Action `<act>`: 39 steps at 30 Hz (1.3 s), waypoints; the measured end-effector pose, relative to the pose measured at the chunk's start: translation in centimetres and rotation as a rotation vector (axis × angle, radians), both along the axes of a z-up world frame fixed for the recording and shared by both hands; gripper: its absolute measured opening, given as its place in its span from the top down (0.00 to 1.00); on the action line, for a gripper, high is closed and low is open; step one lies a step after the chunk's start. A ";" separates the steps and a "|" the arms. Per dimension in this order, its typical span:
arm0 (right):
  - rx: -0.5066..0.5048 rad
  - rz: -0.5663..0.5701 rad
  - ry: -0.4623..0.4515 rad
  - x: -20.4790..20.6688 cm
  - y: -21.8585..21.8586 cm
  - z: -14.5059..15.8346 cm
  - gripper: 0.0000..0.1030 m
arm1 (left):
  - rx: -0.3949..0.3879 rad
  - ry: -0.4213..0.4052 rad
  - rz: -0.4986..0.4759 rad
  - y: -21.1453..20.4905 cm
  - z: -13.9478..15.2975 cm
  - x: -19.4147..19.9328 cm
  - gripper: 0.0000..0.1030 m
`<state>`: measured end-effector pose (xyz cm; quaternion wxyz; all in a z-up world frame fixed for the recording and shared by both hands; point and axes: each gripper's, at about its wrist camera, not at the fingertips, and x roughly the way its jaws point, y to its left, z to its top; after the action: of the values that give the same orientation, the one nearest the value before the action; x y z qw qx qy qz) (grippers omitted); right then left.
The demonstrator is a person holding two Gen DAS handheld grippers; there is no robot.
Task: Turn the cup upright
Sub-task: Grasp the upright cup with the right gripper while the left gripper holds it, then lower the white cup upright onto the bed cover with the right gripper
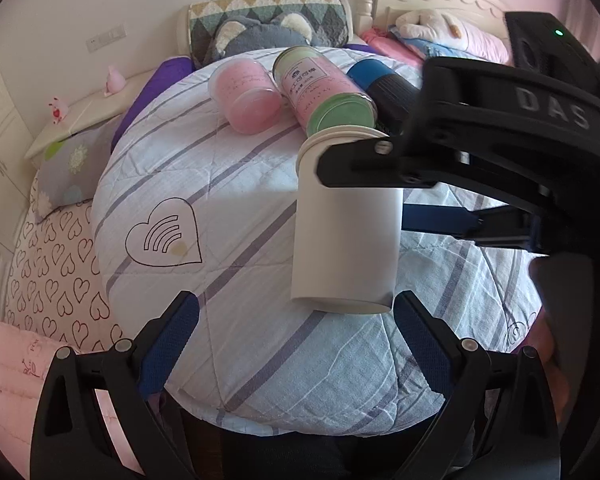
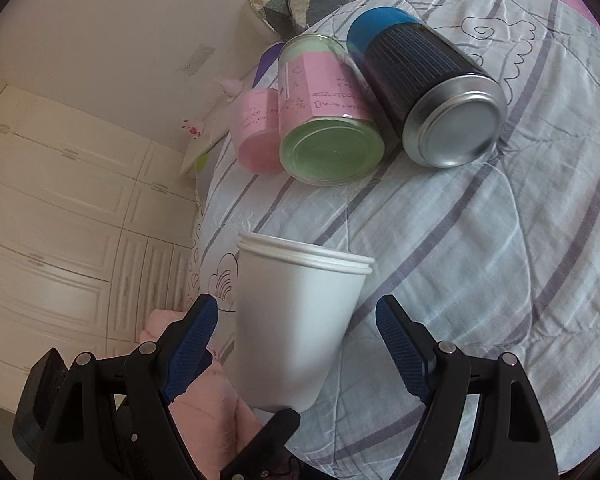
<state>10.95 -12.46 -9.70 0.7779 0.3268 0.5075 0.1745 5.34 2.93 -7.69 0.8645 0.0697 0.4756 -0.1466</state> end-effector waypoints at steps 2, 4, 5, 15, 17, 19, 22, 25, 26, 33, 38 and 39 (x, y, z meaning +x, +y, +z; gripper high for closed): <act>-0.006 0.004 -0.006 0.5 0.5 -0.3 0.20 | 0.008 -0.009 0.001 0.0 0.0 0.1 0.04; 0.004 0.002 -0.002 0.9 0.7 -0.8 0.20 | 0.006 -0.012 -0.001 0.1 0.0 0.4 0.04; 0.017 0.000 -0.006 1.0 0.6 -1.0 0.20 | 0.000 -0.009 -0.004 0.1 0.1 0.4 0.04; 0.062 0.059 -0.062 1.5 1.1 -1.3 0.32 | -0.017 0.010 -0.018 0.1 -0.3 1.3 0.03; 0.049 0.070 -0.093 1.0 0.7 -0.7 0.32 | -0.021 0.014 -0.021 0.1 -0.4 1.3 0.03; 0.015 0.081 -0.144 0.4 0.6 0.1 0.32 | -0.020 0.018 -0.022 0.0 -0.6 1.4 0.03; -0.055 0.102 -0.215 -0.5 0.4 1.3 0.32 | -0.026 0.029 -0.016 -0.3 -0.8 1.5 0.03; -0.123 0.113 -0.277 -1.2 0.4 2.2 0.32 | -0.037 0.038 -0.016 -0.6 -1.0 1.7 0.03; -0.143 0.119 -0.298 -1.5 0.4 2.5 0.32 | -0.043 0.042 -0.015 -0.7 -1.1 1.8 0.03; -0.295 0.145 -0.431 -2.2 0.6 3.5 0.32 | -0.063 0.035 -0.013 -1.5 -1.4 2.3 0.03; -0.410 0.159 -0.506 -2.3 1.3 3.8 0.32 | -0.082 0.037 -0.006 -1.3 -1.4 2.4 0.03; -0.435 0.167 -0.523 -2.4 1.4 3.9 0.32 | -0.083 0.040 -0.007 -1.3 -1.5 2.4 0.03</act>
<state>8.55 -11.04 -5.82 0.9160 0.0553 0.3414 0.2031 7.75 1.62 -9.17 0.8564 0.0326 0.4862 -0.1706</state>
